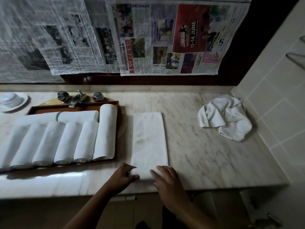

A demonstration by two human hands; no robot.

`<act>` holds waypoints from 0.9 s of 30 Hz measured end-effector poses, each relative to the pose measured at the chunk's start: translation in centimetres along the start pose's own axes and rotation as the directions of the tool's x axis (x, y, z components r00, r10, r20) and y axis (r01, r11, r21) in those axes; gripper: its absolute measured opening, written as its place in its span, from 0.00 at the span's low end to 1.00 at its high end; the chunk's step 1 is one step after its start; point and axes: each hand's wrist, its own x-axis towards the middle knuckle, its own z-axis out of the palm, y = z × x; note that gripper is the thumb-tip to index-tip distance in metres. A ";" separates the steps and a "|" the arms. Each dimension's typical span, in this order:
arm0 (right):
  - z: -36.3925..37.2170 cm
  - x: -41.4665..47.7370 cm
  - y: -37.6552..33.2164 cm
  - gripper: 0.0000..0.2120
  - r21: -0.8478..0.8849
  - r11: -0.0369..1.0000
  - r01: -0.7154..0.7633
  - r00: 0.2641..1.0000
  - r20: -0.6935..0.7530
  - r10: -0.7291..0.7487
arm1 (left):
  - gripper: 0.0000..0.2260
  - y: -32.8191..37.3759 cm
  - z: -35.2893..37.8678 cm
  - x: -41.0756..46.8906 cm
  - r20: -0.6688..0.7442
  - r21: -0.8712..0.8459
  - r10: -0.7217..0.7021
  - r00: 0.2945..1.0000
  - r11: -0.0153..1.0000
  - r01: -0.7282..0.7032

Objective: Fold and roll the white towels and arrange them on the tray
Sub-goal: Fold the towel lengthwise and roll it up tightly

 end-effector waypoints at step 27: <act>-1.9 5.2 3.1 0.39 0.042 0.999 -0.024 0.896 0.445 0.002 | 0.35 0.1 2.7 1.6 -0.035 0.640 0.435 0.900 0.701 -0.314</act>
